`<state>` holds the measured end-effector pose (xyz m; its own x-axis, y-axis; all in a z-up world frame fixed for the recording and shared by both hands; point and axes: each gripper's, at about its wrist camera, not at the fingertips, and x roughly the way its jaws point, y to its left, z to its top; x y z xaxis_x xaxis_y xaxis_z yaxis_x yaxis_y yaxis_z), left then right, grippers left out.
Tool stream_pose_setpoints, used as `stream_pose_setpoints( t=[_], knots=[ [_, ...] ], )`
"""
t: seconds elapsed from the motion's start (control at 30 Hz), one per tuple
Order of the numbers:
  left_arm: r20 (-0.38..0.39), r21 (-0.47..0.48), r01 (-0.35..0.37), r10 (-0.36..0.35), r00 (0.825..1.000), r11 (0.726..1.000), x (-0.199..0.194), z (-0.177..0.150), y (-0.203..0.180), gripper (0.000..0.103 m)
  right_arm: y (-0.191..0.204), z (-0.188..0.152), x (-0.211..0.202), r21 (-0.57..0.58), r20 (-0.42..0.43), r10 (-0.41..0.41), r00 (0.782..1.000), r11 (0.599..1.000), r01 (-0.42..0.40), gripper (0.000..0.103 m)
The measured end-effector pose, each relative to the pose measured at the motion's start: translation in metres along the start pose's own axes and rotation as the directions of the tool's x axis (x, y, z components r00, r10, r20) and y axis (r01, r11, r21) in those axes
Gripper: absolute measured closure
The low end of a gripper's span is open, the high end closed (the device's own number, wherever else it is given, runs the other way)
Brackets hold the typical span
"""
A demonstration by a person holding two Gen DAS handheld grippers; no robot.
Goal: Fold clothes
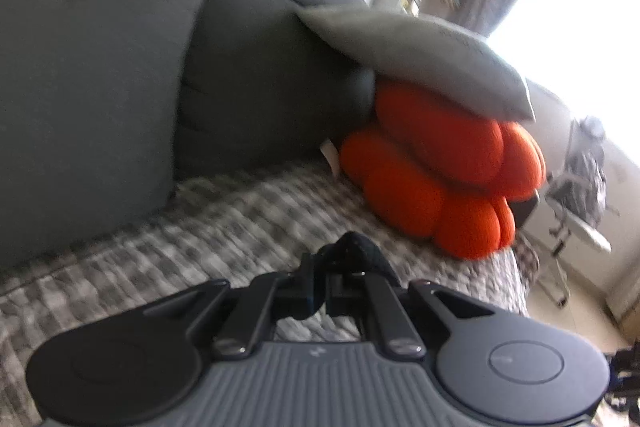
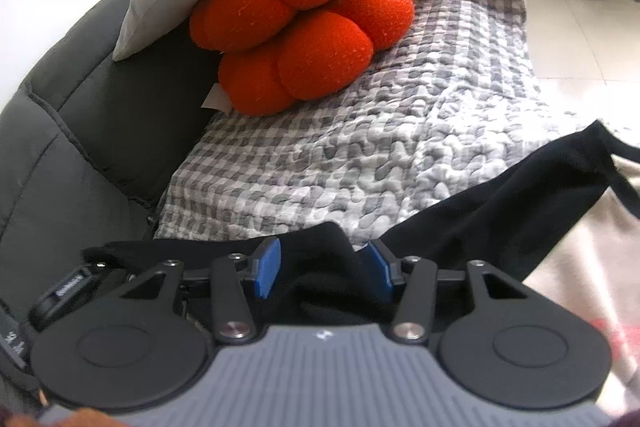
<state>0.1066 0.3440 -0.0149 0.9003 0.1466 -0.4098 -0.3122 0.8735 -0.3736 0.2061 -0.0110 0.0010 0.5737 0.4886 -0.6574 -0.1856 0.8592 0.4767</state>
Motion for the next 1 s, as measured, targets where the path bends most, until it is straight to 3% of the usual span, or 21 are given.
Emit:
stream_pose_setpoints(
  t=[0.23,0.5,0.73,0.83,1.0],
  knots=[
    [0.075,-0.076,-0.030,0.035,0.997,0.997,-0.003,0.005,0.022,0.099,-0.002,-0.001,-0.003,-0.022,0.003,-0.024,1.000,0.999,0.024,0.051],
    [0.082,-0.165,-0.078,0.092,0.992,0.983,0.000,0.006,0.042,0.099,0.004,-0.020,0.008,-0.045,-0.056,0.015,0.998,0.999,-0.017,0.051],
    [-0.033,-0.193,-0.126,0.122,0.992,0.973,0.006,0.008,0.054,0.097,0.013,-0.024,0.016,-0.064,-0.077,0.021,0.997,0.998,-0.026,0.051],
    [-0.052,-0.229,-0.120,0.111,0.992,0.966,0.001,0.010,0.062,0.093,0.015,-0.023,0.016,-0.076,-0.076,0.017,0.997,0.997,-0.023,0.051],
    [-0.033,-0.270,-0.148,0.145,0.989,0.951,-0.010,0.013,0.074,0.072,0.020,-0.025,0.017,-0.092,-0.078,0.022,0.997,0.995,-0.030,0.050]
  ],
)
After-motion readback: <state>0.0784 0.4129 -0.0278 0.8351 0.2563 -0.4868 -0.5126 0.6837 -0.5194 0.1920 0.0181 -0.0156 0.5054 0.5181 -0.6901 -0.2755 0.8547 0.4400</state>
